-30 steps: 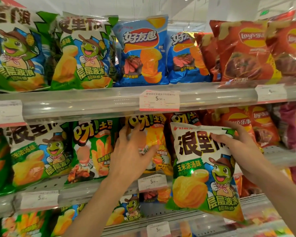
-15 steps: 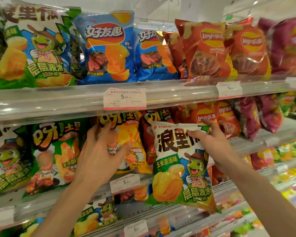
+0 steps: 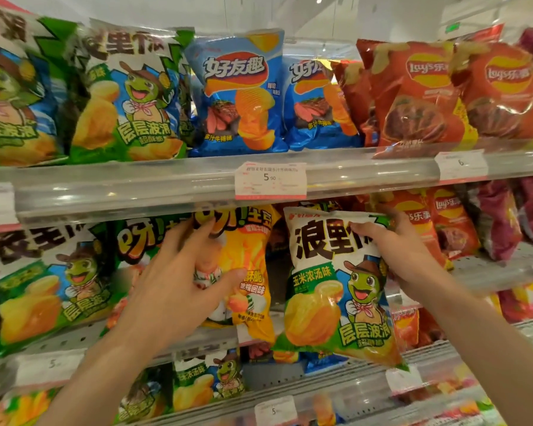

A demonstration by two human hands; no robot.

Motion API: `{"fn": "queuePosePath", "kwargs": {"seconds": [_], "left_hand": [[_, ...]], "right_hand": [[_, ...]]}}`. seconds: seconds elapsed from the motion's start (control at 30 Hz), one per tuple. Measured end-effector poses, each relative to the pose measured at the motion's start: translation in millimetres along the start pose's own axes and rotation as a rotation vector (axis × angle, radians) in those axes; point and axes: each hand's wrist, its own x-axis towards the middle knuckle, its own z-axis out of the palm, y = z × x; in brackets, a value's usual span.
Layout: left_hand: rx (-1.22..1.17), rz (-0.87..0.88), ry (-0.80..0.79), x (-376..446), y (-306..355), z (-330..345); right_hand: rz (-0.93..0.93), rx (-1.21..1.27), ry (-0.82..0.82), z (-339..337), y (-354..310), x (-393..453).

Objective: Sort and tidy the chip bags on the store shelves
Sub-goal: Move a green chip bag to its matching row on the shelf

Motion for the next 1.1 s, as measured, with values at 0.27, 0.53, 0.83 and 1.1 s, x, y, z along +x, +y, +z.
{"fn": "queuePosePath", "kwargs": {"seconds": [0.27,0.53,0.83,1.1], "left_hand": [[0.015,-0.038,0.051,-21.7,-26.7,-28.3],[-0.020,-0.026,0.185,-36.2,-61.0,-40.6],[-0.029,-0.047,0.282,-41.3,-93.1,-52.8],[-0.035,-0.066,0.330,-45.8,-112.3,-60.0]], "right_hand": [[-0.099,0.046,-0.090,43.5,-6.3,8.5],[-0.155,0.062,-0.159,91.1,-12.2,14.2],[-0.206,0.085,-0.096,134.7,-17.4,24.2],[-0.008,-0.177,-0.012,163.3,-18.7,37.0]]}}
